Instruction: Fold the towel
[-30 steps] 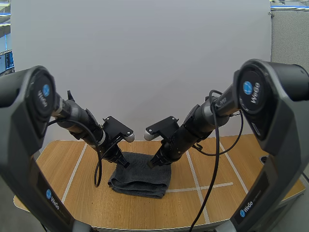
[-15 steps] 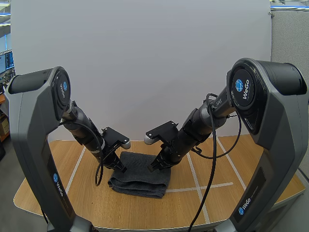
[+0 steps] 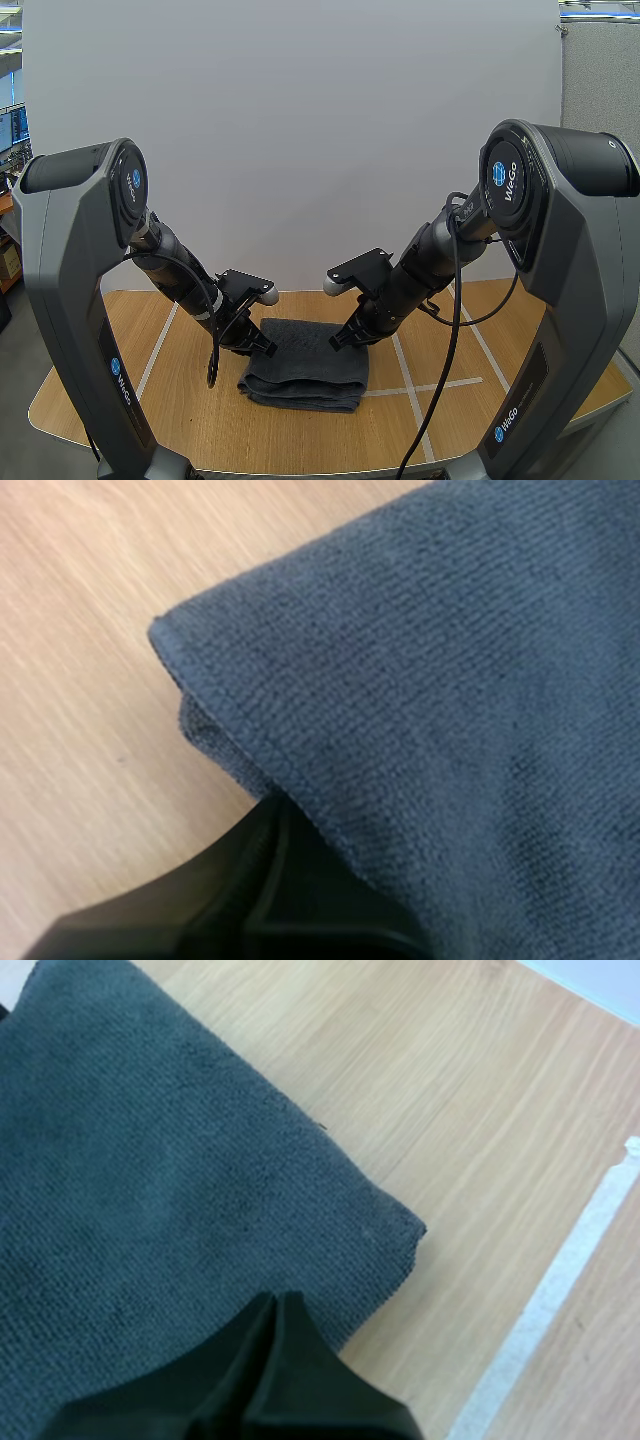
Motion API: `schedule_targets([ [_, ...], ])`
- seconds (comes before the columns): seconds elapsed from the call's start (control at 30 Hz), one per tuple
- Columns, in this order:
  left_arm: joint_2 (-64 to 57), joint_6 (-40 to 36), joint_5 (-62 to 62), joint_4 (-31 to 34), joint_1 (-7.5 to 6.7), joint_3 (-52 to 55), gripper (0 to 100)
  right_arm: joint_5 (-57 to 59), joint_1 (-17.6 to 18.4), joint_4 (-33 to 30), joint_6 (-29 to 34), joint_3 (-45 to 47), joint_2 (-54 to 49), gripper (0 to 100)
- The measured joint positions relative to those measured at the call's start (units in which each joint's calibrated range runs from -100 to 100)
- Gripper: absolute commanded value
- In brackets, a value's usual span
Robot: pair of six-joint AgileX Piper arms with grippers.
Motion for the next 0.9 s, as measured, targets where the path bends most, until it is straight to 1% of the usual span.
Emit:
schedule_targets([
  [0.13, -2.4, 0.0, 1.3, 1.2, 0.06, 1.1, 0, 0.2, 0.0, 0.0, 0.0, 0.0, -4.6, 0],
  [0.23, -7.4, 0.1, 3.5, 1.7, 1.00, 1.4, 0, 1.2, 0.0, -0.1, 0.0, 0.0, -9.9, 0],
  [0.3, -11.9, 0.1, 6.0, 1.7, 2.02, 1.4, 0, 3.6, -0.2, -0.1, 0.2, 0.1, -13.5, 0],
  [0.5, -24.8, 0.1, 20.1, 1.5, 7.08, 1.1, 0, 12.8, -0.3, -1.1, 3.5, 0.1, -23.5, 0],
  [0.57, -28.7, 0.1, 24.8, 1.5, 8.56, 1.0, 0, 16.0, -0.3, -3.3, 6.4, 0.1, -27.6, 0],
  [0.63, -32.0, 0.1, 29.2, 1.5, 9.61, 1.0, 0, 18.3, -0.3, -5.6, 8.6, 0.1, -30.2, 0],
  [0.7, -35.7, 0.1, 31.8, 1.5, 10.28, 1.0, 0, 21.3, -0.3, -7.9, 10.4, 0.1, -32.7, 0],
  [0.8, -39.4, 0.1, 33.1, 1.3, 10.40, 1.0, 0, 25.7, -0.3, -10.2, 12.9, 0.1, -36.3, 0],
  [0.9, -42.3, 0.1, 33.8, 1.1, 10.40, 1.0, 0, 30.1, -0.3, -10.7, 14.7, 0.1, -40.3, 0],
])
